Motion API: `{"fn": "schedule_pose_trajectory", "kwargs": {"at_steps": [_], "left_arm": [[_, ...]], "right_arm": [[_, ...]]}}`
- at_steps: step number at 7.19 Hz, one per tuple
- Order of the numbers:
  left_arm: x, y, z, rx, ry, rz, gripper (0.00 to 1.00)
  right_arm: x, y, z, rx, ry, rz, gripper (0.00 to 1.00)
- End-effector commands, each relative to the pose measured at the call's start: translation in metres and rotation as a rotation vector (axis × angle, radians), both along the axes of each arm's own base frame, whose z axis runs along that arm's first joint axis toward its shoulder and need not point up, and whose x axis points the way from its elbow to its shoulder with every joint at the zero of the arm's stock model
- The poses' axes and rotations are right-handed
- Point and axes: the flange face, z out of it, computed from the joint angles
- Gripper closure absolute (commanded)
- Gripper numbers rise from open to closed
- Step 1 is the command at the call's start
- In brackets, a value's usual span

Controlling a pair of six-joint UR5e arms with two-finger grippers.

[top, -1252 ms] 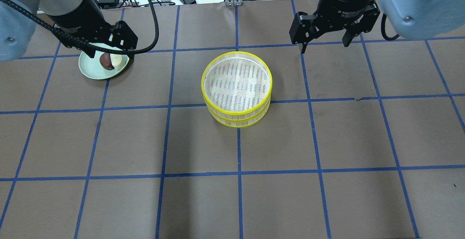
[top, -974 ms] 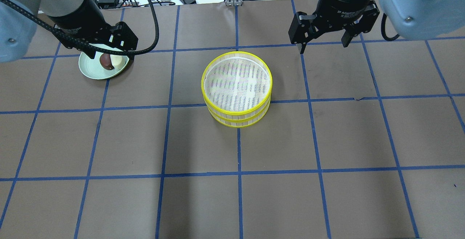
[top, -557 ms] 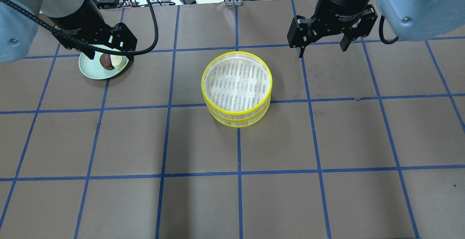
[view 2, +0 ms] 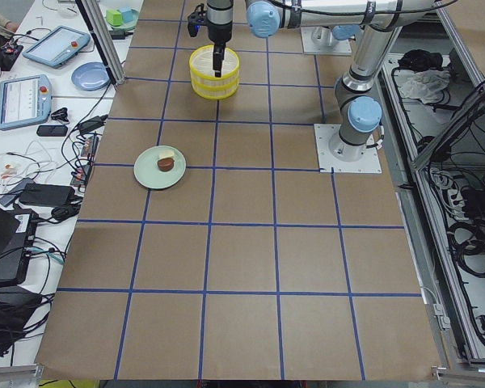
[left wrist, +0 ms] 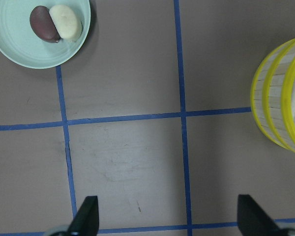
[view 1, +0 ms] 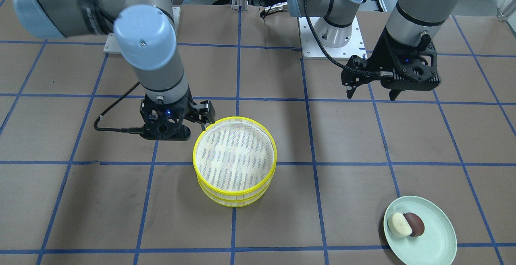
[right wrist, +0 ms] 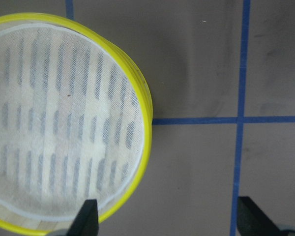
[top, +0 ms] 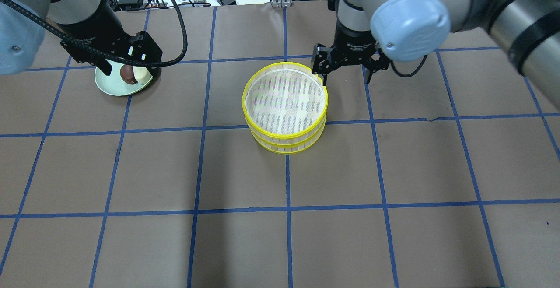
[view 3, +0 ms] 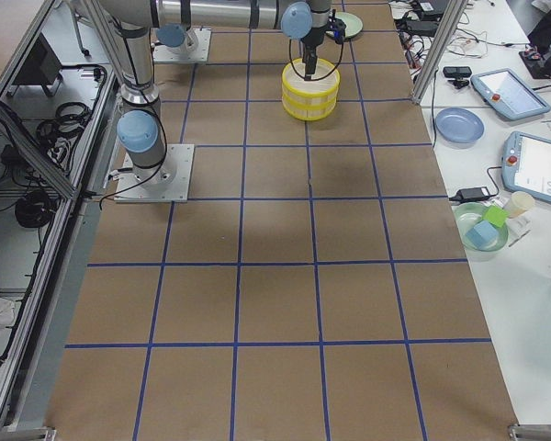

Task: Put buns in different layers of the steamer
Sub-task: 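Lift the top tier aside with the right gripper while the left grasps the white bun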

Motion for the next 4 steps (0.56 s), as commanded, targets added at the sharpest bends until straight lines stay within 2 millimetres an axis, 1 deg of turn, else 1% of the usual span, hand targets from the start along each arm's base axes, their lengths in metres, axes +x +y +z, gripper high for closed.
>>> {"fn": "schedule_pose_trajectory", "kwargs": {"at_steps": [1,2,3,4], "left_arm": [[0.017,-0.001,-0.004,0.007,0.001,0.031,0.00],[0.024,-0.001,-0.004,0.008,-0.002,0.045,0.00],[0.026,-0.003,-0.006,0.012,0.000,0.040,0.00],[0.029,-0.006,-0.011,0.022,-0.002,0.001,0.00]], "right_arm": [[0.019,-0.005,-0.070,0.010,0.007,-0.016,0.02],[0.017,-0.003,-0.076,0.019,0.019,-0.015,0.26],[0.017,-0.002,-0.074,0.021,0.013,-0.017,0.72],[0.016,-0.002,-0.071,0.015,0.011,-0.016,1.00]]}}
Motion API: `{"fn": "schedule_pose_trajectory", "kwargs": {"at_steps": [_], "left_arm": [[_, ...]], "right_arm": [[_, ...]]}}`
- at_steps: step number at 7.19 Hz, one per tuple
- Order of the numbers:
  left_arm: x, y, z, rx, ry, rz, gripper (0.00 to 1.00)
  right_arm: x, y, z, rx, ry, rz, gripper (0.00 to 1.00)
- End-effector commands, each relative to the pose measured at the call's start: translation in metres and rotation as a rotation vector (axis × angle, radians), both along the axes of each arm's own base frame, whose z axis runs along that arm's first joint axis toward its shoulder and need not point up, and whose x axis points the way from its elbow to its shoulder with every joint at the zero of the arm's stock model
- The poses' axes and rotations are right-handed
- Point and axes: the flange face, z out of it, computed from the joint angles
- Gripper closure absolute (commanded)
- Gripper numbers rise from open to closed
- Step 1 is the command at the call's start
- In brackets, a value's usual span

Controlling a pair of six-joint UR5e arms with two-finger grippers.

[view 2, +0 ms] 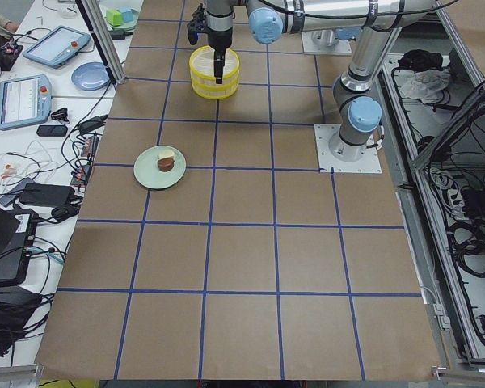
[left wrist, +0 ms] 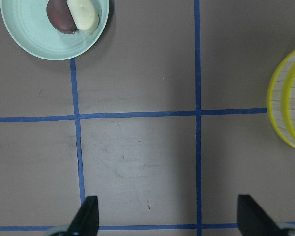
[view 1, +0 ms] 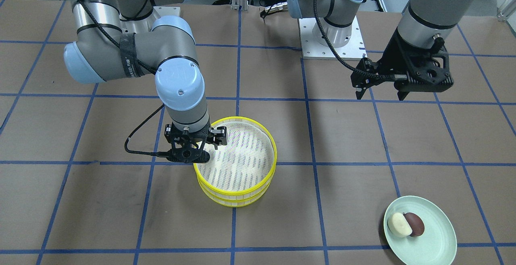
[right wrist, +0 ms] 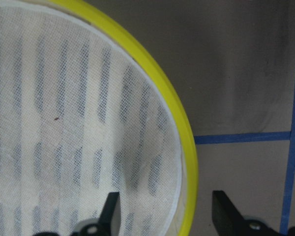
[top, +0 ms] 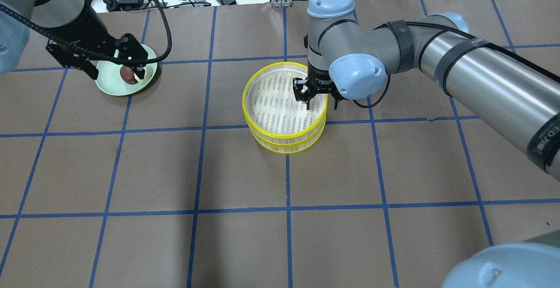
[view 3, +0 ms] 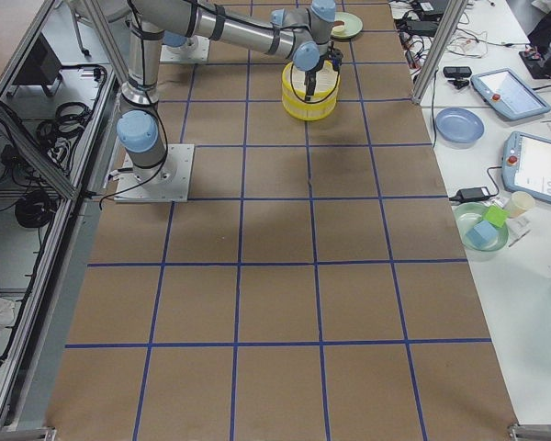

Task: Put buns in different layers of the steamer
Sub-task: 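Lift the top tier aside with the right gripper while the left grasps the white bun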

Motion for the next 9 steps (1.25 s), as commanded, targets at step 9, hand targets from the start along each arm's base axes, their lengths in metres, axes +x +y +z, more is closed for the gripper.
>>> {"fn": "schedule_pose_trajectory", "kwargs": {"at_steps": [9], "left_arm": [[0.139,-0.155,-0.206,-0.171,-0.071,-0.539,0.00]], "right_arm": [[-0.248,0.002,0.099,0.111,0.089,0.092,1.00]]}}
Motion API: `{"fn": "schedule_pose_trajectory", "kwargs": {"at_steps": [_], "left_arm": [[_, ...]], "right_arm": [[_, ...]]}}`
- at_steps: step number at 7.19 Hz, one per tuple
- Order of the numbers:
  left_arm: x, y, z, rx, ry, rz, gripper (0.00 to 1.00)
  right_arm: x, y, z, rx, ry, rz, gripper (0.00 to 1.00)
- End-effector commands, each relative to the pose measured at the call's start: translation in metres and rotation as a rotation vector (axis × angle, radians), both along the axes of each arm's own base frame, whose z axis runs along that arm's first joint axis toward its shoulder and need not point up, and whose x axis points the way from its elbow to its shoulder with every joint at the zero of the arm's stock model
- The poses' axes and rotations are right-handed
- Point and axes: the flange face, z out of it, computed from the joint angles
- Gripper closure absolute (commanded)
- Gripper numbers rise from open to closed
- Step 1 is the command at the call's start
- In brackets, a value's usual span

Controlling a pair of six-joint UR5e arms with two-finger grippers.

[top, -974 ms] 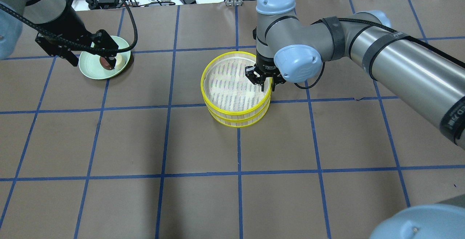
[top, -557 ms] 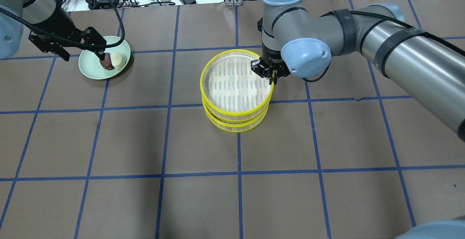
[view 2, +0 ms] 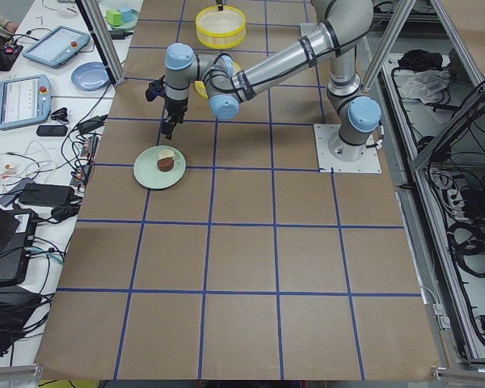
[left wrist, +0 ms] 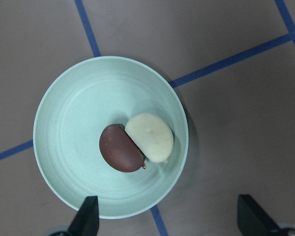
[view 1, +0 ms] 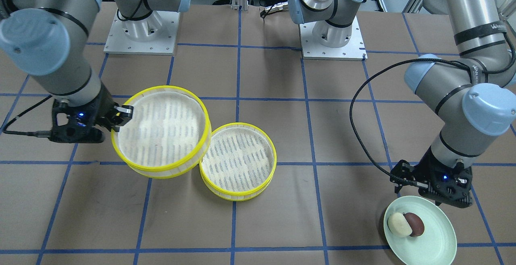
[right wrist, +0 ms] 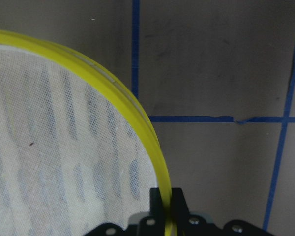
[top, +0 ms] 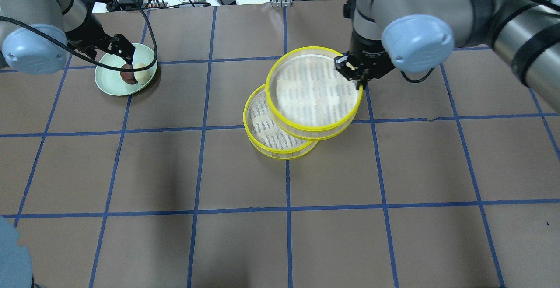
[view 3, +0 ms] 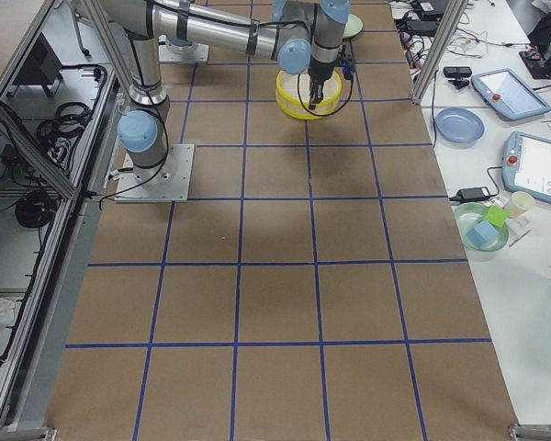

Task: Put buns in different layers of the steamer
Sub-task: 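Lift the top tier aside with the right gripper while the left grasps the white bun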

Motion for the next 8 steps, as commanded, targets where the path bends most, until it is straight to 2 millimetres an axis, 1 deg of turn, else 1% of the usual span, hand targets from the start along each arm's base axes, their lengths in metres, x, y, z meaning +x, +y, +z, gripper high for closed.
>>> {"fn": "schedule_pose_trajectory", "kwargs": {"at_steps": [1,2,4,5,6,8], "left_arm": [[0.026,-0.017,-0.055,0.012,0.066,-0.187,0.00],[0.028,-0.026,-0.061,0.008,0.061,-0.241,0.00],[0.026,-0.032,-0.084,0.019,0.090,-0.310,0.00],[0.027,-0.035,-0.088,0.006,0.072,-0.387,0.01],[0.028,-0.037,-0.087,-0.001,0.060,-0.431,0.01],[0.028,-0.039,-0.106,0.022,0.071,-0.435,0.02]], "right_arm": [[-0.070,0.005,-0.002,0.074,0.040,-0.018,1.00],[-0.070,0.006,-0.002,0.073,0.034,-0.012,1.00],[-0.075,0.007,-0.002,0.078,0.040,-0.003,1.00],[-0.078,0.007,-0.002,0.077,0.042,-0.006,1.00],[-0.089,0.006,-0.007,0.086,0.024,0.003,1.00],[-0.094,0.005,-0.007,0.084,0.031,0.002,1.00]]}}
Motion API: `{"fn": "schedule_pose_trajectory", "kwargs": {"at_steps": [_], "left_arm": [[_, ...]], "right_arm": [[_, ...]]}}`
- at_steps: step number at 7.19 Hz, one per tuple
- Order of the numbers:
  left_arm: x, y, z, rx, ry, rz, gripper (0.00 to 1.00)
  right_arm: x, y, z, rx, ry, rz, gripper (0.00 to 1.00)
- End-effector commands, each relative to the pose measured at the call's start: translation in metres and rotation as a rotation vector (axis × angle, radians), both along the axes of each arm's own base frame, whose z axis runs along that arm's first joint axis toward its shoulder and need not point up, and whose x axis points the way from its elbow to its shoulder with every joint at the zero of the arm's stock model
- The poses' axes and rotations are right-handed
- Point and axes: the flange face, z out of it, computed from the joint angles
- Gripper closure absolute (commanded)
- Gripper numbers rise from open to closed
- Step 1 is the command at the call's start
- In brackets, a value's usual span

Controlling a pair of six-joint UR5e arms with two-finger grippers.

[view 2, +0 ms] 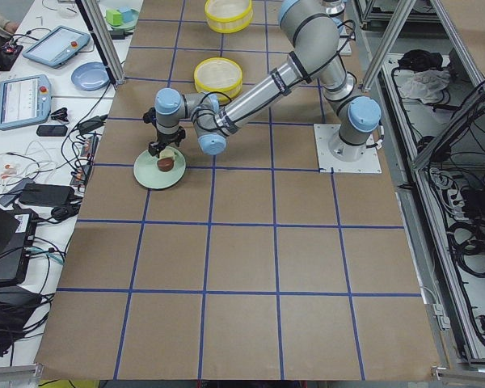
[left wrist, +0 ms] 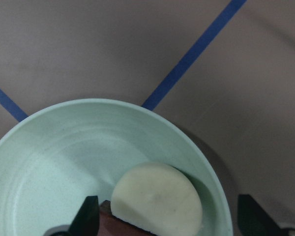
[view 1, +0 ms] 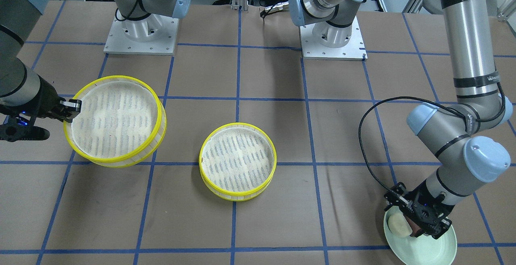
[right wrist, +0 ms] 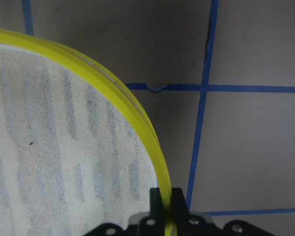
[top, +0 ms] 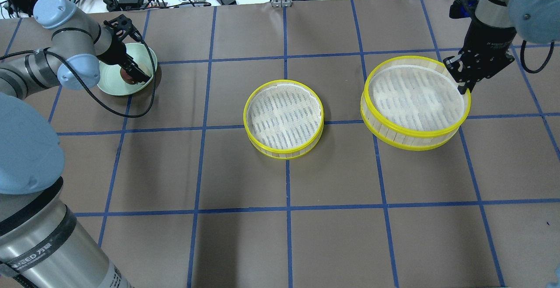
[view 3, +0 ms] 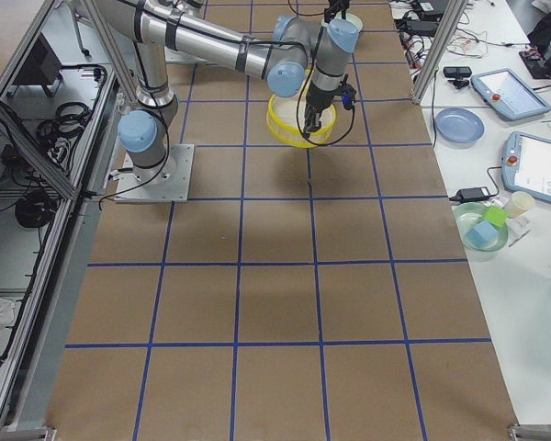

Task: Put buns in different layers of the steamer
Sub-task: 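Lift the white bun with the left gripper and carry it toward the bottom tier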

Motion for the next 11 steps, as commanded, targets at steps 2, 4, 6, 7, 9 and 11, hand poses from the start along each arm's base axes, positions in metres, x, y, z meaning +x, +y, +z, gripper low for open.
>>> {"fn": "schedule_pose_trajectory", "kwargs": {"at_steps": [2,4,6,7,9,11], "left_arm": [[0.001,-0.001,-0.014,0.015,-0.004,-0.026,0.69],[0.004,-0.001,-0.011,0.013,-0.004,-0.016,1.00],[0.006,0.001,0.002,0.000,-0.004,0.010,1.00],[0.004,0.001,0.011,-0.003,0.005,0.055,1.00],[-0.002,0.006,0.046,-0.031,0.020,0.152,1.00],[-0.066,0.014,0.084,-0.034,0.090,0.359,1.00]], "right_arm": [[-0.004,-0.003,-0.002,-0.009,-0.001,0.013,1.00],[-0.004,-0.002,-0.006,-0.002,-0.010,0.024,1.00],[-0.004,-0.002,-0.007,0.003,-0.009,0.025,1.00],[-0.004,-0.002,-0.007,0.000,-0.010,0.023,1.00],[-0.006,-0.009,-0.012,-0.024,-0.004,0.027,1.00],[-0.006,-0.009,-0.011,-0.029,-0.003,0.024,1.00]]}}
